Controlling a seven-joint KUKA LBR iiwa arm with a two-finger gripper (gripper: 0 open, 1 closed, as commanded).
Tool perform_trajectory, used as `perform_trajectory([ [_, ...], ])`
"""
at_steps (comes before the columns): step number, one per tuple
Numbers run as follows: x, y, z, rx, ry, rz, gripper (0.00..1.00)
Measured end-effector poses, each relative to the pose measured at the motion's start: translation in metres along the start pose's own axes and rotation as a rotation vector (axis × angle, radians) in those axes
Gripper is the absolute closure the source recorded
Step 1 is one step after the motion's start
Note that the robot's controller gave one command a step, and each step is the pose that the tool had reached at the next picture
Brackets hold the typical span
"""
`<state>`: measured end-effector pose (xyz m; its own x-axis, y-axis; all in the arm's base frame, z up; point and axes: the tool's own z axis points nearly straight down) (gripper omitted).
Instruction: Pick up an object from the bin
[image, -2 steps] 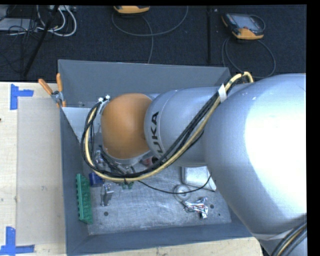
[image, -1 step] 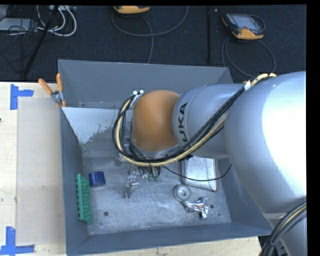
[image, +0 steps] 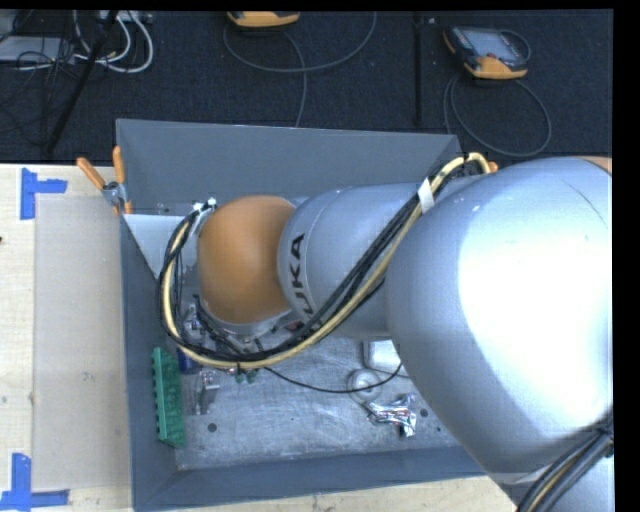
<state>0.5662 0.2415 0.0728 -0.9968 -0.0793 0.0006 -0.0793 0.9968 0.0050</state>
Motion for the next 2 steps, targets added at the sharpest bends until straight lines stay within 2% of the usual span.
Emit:
perform_trajectory([
  [1,-0.0273,-0.0106,-0.0065,0.005,-0.004,-0.061,0.00],
  [2,-0.0268,-0.0110,-0.0064,0.004,-0.001,-0.057,1.00],
])
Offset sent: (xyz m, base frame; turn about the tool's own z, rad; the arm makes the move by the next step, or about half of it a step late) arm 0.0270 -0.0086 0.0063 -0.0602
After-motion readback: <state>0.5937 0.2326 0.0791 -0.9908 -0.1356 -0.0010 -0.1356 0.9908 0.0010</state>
